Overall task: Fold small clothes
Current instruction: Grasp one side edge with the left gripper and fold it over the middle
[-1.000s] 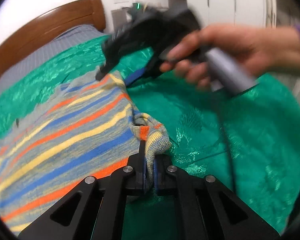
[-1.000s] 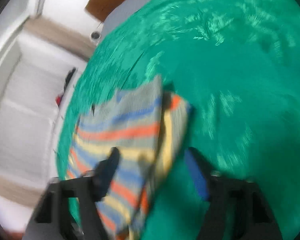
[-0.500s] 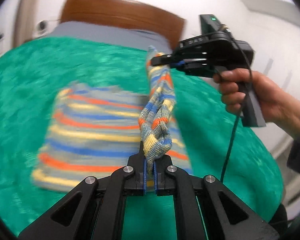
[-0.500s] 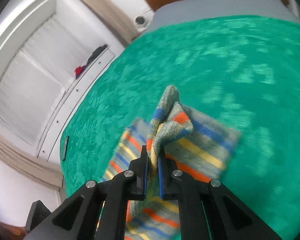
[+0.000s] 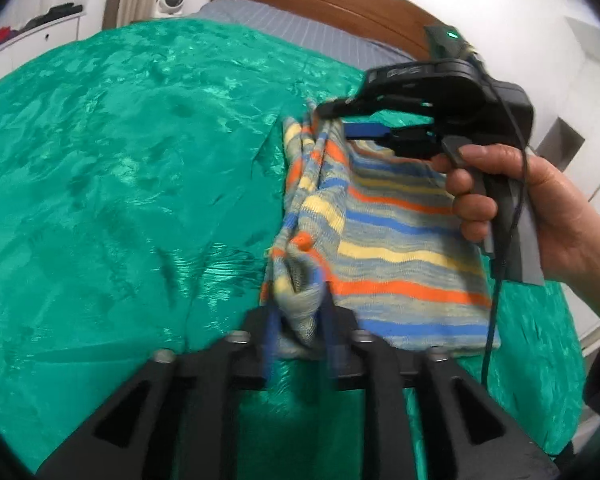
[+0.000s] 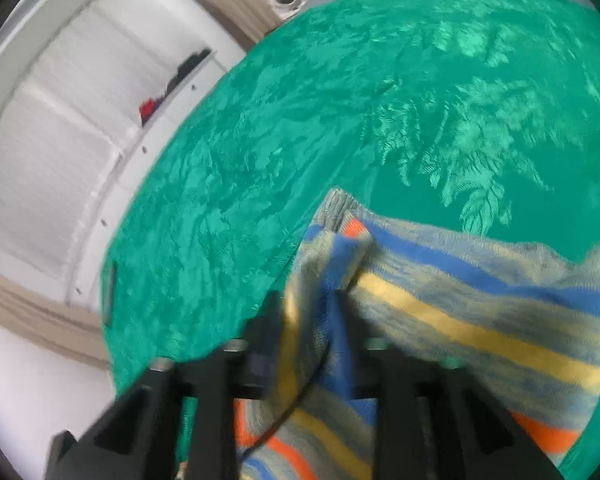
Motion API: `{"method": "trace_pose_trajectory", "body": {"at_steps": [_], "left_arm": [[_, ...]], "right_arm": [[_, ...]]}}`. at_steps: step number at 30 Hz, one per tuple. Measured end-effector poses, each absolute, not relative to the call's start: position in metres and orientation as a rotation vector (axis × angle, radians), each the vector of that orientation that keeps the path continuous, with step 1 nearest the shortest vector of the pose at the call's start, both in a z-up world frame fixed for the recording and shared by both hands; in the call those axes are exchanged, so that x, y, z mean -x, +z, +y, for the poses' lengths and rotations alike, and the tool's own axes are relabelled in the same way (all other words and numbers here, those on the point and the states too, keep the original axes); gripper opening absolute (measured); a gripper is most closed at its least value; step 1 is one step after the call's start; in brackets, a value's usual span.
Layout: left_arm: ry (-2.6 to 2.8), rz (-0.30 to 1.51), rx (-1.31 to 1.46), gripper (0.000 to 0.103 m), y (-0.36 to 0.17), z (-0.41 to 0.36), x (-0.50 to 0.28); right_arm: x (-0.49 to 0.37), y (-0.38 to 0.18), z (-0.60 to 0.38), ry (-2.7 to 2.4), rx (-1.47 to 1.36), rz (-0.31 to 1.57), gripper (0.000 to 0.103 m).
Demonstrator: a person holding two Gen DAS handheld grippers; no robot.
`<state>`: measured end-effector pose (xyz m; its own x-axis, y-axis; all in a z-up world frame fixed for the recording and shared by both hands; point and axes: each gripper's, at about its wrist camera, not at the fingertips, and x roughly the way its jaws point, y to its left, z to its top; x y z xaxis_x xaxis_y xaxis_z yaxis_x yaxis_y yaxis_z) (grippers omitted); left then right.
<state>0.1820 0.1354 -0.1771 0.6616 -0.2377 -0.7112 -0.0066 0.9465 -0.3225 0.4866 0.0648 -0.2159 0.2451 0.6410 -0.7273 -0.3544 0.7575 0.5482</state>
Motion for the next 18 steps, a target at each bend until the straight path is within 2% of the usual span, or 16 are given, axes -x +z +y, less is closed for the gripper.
{"method": "trace_pose_trajectory", "body": {"at_steps": [1, 2, 7, 10, 12, 14, 15, 18], "left_arm": [[-0.121, 0.830, 0.301, 0.061, -0.173, 0.137, -0.178], [-0.120, 0.812, 0.303, 0.069, -0.172, 0.141, -0.173], [-0.142, 0.786, 0.314, 0.071, -0.165, 0.151, -0.180], [-0.114, 0.790, 0.312, 0.069, -0.167, 0.153, -0.188], [-0.108, 0.817, 0.313, 0.061, -0.173, 0.154, -0.195], [-0.129, 0.878, 0.311, 0.021, -0.186, 0.153, -0.202], [-0.150, 0.904, 0.315, 0.017, -0.192, 0.153, -0.204], [-0.170, 0.916, 0.269, 0.017, -0.190, 0.151, -0.195]], "right_arm": [[-0.483, -0.211, 0.058, 0.696, -0.322, 1.112, 0.036], [-0.478, -0.202, 0.047, 0.689, -0.330, 1.082, 0.036], [-0.430, -0.154, 0.007, 0.683, -0.146, 0.987, 0.036], [-0.379, -0.146, -0.005, 0.707, 0.038, 0.967, 0.036], [-0.355, -0.154, -0.006, 0.723, 0.101, 0.969, 0.036], [-0.333, -0.177, -0.006, 0.744, 0.122, 1.007, 0.036], [-0.327, -0.191, -0.004, 0.737, 0.144, 1.034, 0.036], [-0.310, -0.223, -0.001, 0.707, 0.205, 1.085, 0.036]]}}
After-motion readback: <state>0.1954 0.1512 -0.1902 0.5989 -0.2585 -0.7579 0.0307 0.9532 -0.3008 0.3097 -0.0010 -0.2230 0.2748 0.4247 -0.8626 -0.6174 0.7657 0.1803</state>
